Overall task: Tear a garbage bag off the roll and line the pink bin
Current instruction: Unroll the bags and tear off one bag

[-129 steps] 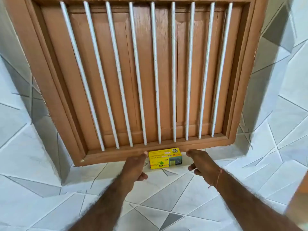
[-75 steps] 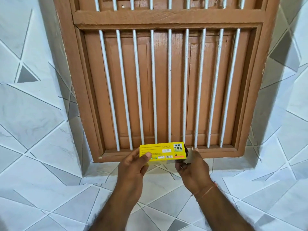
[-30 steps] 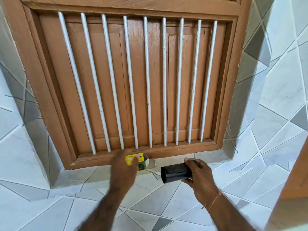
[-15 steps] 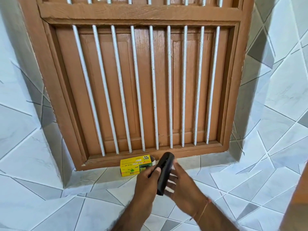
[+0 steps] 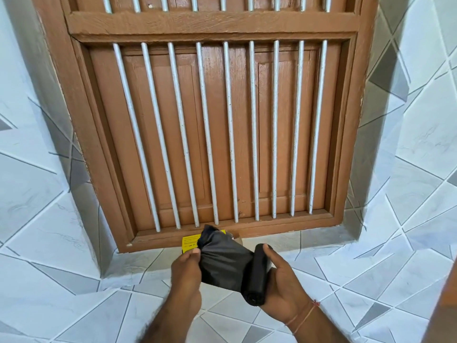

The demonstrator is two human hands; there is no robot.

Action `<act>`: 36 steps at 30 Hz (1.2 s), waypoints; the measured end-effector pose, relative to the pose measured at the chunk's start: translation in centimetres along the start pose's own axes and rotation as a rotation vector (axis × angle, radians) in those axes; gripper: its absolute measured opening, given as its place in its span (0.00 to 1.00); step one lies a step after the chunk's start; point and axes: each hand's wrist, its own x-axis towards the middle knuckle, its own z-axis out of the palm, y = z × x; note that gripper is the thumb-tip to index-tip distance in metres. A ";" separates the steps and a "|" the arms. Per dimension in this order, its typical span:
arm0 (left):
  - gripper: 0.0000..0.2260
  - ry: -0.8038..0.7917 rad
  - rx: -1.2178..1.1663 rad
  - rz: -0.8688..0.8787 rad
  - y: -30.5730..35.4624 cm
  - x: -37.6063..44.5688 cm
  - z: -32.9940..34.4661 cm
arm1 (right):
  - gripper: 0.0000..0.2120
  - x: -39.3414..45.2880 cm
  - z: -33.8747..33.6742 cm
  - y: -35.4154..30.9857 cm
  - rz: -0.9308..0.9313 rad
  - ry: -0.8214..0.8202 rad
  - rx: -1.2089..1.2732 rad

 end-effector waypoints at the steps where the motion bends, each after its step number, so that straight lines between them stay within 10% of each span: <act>1: 0.07 0.016 -0.026 -0.010 0.1 0.6 -0.6 | 0.29 0.0 -0.2 -0.4 0.002 0.010 -0.024; 9: 0.09 0.275 0.497 0.058 1.6 3.2 -6.8 | 0.25 -0.1 -2.2 -1.9 0.017 0.112 -0.320; 12: 0.15 0.555 0.899 0.750 4.9 -1.1 -5.5 | 0.25 -0.1 -1.4 -2.5 -0.020 0.110 -0.471; 14: 0.15 0.233 0.845 0.998 6.6 -3.2 -3.2 | 0.22 -0.2 -0.5 -2.9 -0.023 0.088 -0.577; 17: 0.20 -0.501 0.721 0.524 6.6 -3.3 0.2 | 0.22 -0.2 0.6 -3.3 -0.003 0.024 -0.636; 21: 0.27 -0.866 0.571 0.005 3.3 -1.7 0.6 | 0.21 -0.8 0.3 -3.8 0.035 -0.074 -0.556; 26: 0.17 -0.872 0.425 0.048 3.9 0.1 -1.3 | 0.22 -1.5 -1.4 -5.1 0.047 0.021 -0.467; 36: 0.17 -0.760 1.048 0.296 9.8 4.1 -6.8 | 0.33 -2.5 -3.7 -6.1 0.008 0.205 -0.523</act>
